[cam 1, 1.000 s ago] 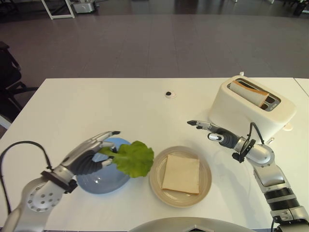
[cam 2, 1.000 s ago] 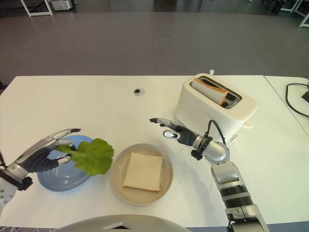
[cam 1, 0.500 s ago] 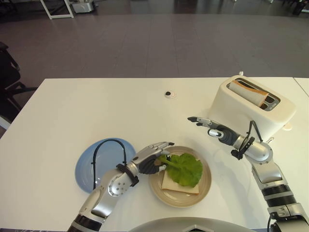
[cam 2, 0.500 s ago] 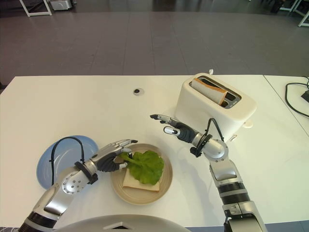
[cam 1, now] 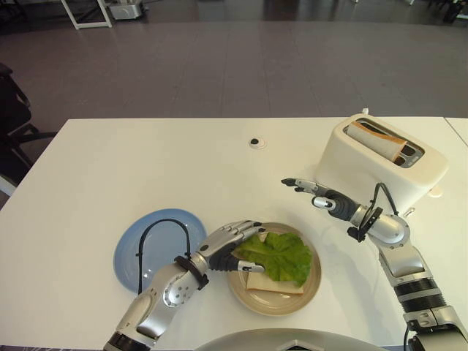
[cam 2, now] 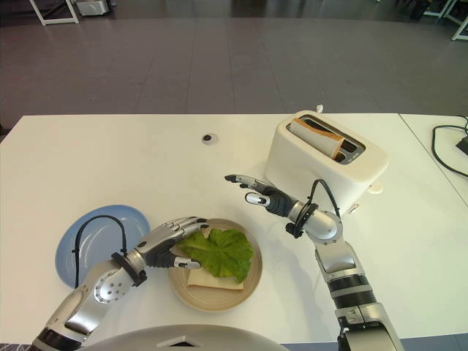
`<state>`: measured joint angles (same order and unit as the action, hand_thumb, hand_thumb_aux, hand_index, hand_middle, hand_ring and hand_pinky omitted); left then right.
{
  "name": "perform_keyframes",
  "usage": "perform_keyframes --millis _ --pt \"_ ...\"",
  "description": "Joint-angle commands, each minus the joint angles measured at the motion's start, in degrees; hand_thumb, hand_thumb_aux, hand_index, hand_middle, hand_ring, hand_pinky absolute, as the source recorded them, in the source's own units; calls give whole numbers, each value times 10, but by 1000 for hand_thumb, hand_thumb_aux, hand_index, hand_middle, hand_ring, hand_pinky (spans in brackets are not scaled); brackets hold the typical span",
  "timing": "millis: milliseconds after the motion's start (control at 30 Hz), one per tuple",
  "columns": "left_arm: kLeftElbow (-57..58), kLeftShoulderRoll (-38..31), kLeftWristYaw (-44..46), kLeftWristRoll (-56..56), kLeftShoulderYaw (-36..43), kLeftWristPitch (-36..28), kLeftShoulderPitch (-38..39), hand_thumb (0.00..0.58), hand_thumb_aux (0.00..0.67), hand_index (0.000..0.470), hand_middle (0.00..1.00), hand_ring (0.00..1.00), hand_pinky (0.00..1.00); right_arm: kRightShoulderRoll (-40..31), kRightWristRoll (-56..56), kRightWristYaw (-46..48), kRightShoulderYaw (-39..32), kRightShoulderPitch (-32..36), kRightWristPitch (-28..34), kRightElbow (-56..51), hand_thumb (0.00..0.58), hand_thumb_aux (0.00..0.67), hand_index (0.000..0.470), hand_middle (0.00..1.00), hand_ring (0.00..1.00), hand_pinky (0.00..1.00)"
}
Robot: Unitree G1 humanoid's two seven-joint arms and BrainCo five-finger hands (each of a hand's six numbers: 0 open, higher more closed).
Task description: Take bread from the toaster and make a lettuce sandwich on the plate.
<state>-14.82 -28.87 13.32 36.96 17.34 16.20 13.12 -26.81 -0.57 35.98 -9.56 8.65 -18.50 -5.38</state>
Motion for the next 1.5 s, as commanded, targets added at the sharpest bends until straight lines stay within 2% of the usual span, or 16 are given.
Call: perform_keyframes --millis 33,100,200,333,467,700,733,767,800,867,933,967,1033,1300,1400,1500 --pt "-33 -13 -1 -15 -34 -5 17 0 0 0 0 0 0 -7 -5 0 8 16 -15 10 0 0 0 0 0 0" --pt "-53 -8 -4 -39 -46 0 29 0 0 0 0 0 0 -22 -6 -7 29 33 -30 37 0 0 0 0 0 0" --pt "-87 35 -29 -124 -60 16 59 0 0 0 0 0 0 -71 -26 -42 100 93 -53 58 0 0 0 0 0 0" --pt "-99 82 -51 -222 -85 23 92 0 0 0 0 0 0 -160 -81 -76 158 160 -98 -12 0 0 0 0 0 0" --pt "-90 95 -49 -235 -85 25 94 0 0 0 0 0 0 -240 -227 -160 138 191 -145 -143 0 0 0 0 0 0" --pt "-85 101 -39 -245 -87 34 89 0 0 0 0 0 0 -272 -274 -204 108 192 -160 -250 0 0 0 0 0 0" --pt "-86 99 -37 -246 -89 36 89 0 0 0 0 0 0 -271 -277 -206 101 191 -162 -256 45 26 18 0 0 0" --pt "-88 98 -36 -249 -93 38 91 0 0 0 0 0 0 -269 -276 -206 96 191 -162 -263 343 242 170 0 0 0" --pt "-90 98 -35 -251 -96 39 91 0 0 0 0 0 0 -267 -276 -206 90 191 -162 -271 476 386 271 0 0 0" --pt "-91 97 -34 -248 -97 40 92 0 0 0 0 0 0 -266 -275 -206 79 194 -165 -286 514 444 311 0 0 0" --pt "-91 96 -35 -235 -98 41 92 0 0 0 0 0 0 -263 -276 -206 69 200 -168 -299 528 470 330 0 0 0" --pt "-90 95 -35 -233 -100 41 91 0 0 0 0 0 0 -262 -275 -206 65 203 -170 -304 548 512 359 0 0 0" --pt "-89 96 -36 -232 -103 41 90 0 0 0 0 0 0 -260 -268 -205 61 204 -176 -306 580 670 470 0 0 0" --pt "-60 96 -38 -227 -108 55 79 0 0 0 0 0 0 -227 -172 -168 76 203 -173 -282 580 670 470 0 0 0" --pt "-48 97 -40 -226 -112 60 74 0 0 0 0 0 0 -207 -63 -106 117 238 -118 -305 580 670 470 0 0 0" --pt "-41 99 -44 -222 -115 65 71 0 0 0 0 0 0 -213 71 18 179 292 -31 -354 580 670 470 0 0 0"
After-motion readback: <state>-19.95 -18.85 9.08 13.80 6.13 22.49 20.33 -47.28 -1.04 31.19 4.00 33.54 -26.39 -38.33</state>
